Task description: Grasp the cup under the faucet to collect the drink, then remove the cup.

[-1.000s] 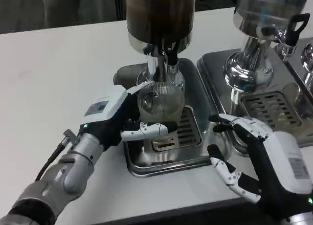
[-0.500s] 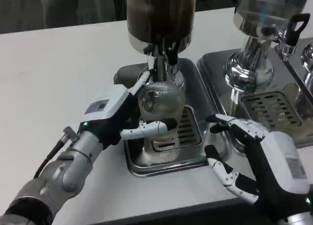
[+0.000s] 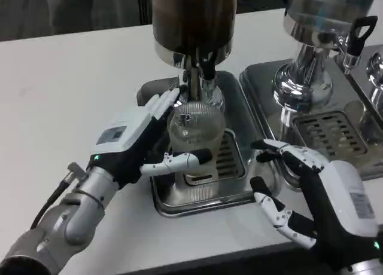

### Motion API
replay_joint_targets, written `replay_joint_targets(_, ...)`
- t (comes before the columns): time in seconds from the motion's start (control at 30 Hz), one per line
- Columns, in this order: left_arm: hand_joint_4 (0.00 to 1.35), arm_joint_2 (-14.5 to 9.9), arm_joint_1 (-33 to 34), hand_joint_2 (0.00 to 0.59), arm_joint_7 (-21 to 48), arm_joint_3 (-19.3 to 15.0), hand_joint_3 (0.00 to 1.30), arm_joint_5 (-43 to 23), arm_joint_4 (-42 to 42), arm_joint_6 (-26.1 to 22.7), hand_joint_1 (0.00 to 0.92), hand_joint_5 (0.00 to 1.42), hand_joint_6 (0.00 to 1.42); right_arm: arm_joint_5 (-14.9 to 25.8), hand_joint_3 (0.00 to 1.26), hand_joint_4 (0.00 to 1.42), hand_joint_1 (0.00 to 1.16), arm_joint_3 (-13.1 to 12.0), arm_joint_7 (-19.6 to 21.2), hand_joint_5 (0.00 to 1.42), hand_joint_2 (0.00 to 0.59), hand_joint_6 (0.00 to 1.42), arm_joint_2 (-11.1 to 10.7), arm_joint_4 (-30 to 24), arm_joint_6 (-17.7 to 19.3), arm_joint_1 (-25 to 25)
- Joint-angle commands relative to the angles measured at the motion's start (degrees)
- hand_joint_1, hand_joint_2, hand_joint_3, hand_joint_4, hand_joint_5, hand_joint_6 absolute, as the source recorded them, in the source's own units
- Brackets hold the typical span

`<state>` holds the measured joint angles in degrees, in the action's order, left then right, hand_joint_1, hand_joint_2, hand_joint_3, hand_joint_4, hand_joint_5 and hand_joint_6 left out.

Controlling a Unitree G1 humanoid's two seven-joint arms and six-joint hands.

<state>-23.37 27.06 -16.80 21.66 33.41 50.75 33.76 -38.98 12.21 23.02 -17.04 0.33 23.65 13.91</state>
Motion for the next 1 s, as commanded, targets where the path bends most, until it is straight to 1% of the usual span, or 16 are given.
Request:
replay_joint_targets(0.03,0.00,-2.16,-2.00,0.042,-0.34,-2.10,0.00,-0.93,-3.26,0.60,0.041,0.00,0.00,0.63,0.34,0.42,0.44,0.05,-0.17,0.34,0.426,0.23,0.10,0.66,0.88,-0.18)
replay_joint_targets(0.13,0.00,-3.43,-3.93,0.043,-0.18,-3.62,0.00,-1.72,-5.94,0.98,0.040,0.00,0.00,0.68,0.34,0.42,0.44,0.00,-0.09,0.34,0.426,0.23,0.20,0.93,1.05,-0.39)
replay_joint_targets(0.33,0.00,-7.77,-10.21,0.043,0.96,-7.47,0.00,-3.20,-12.63,2.54,0.040,0.00,0.00,1.05,0.34,0.42,0.44,-0.32,0.05,0.33,0.426,0.23,0.35,1.82,1.50,-1.05)
replay_joint_targets(0.47,0.00,-9.74,-13.27,0.043,1.96,-10.08,0.00,-5.11,-15.46,3.93,0.040,0.00,0.00,1.09,0.34,0.42,0.44,-0.43,0.19,0.33,0.426,0.23,0.36,2.24,1.84,-1.39)
replay_joint_targets(0.53,0.00,-11.12,-15.59,0.048,2.52,-12.53,0.00,-7.52,-17.55,6.13,0.034,0.00,0.01,1.05,0.34,0.42,0.44,-0.43,0.30,0.33,0.426,0.23,0.45,2.34,2.01,-1.58)
replay_joint_targets(0.6,0.00,-11.73,-17.17,0.064,3.30,-14.62,0.00,-9.76,-18.91,7.94,0.013,0.01,0.04,1.09,0.34,0.42,0.44,-0.50,0.42,0.33,0.426,0.23,0.56,2.51,2.19,-1.82)
replay_joint_targets(0.63,0.00,-12.06,-18.22,0.069,4.46,-16.41,0.00,-12.94,-19.59,10.03,0.003,0.04,0.05,1.02,0.34,0.42,0.44,-0.55,0.55,0.33,0.426,0.23,0.62,2.48,2.26,-1.85)
replay_joint_targets(0.7,0.02,-13.22,-19.27,0.074,9.35,-20.11,0.06,-22.56,-20.65,15.39,0.000,0.10,0.10,1.05,0.34,0.42,0.44,-0.69,0.67,0.33,0.426,0.23,0.72,2.69,2.42,-2.12)
replay_joint_targets(0.73,0.05,-13.80,-19.07,0.072,14.42,-21.64,0.09,-30.14,-21.46,17.01,0.000,0.13,0.11,1.14,0.34,0.42,0.44,-0.78,0.66,0.33,0.426,0.23,0.75,2.75,2.48,-2.19)
replay_joint_targets(0.77,0.08,-14.22,-18.44,0.075,19.71,-22.70,0.11,-37.11,-22.29,17.41,0.000,0.15,0.13,1.28,0.34,0.42,0.44,-0.87,0.63,0.33,0.426,0.23,0.72,2.96,2.58,-2.35)
replay_joint_targets(0.83,0.10,-14.74,-16.68,0.078,30.62,-24.26,0.12,-49.49,-24.26,15.22,0.000,0.18,0.15,1.56,0.34,0.42,0.44,-0.99,0.52,0.33,0.426,0.23,0.64,3.41,2.76,-2.68)
replay_joint_targets(0.87,0.09,-14.89,-15.45,0.077,37.07,-25.20,0.10,-56.15,-25.92,11.83,0.000,0.19,0.16,1.63,0.34,0.42,0.44,-1.01,0.49,0.33,0.426,0.23,0.62,3.66,2.84,-2.89)
replay_joint_targets(0.93,0.06,-14.75,-13.60,0.075,45.85,-26.79,0.06,-64.42,-27.85,6.74,0.000,0.19,0.16,1.90,0.34,0.42,0.44,-1.02,0.35,0.33,0.426,0.23,0.68,4.20,2.97,-3.39)
replay_joint_targets(1.0,0.05,-14.85,-11.80,0.079,52.96,-28.46,0.05,-69.67,-29.38,1.77,0.000,0.19,0.15,2.19,0.33,0.42,0.44,-1.06,0.42,0.32,0.426,0.24,0.79,4.81,3.21,-3.80)
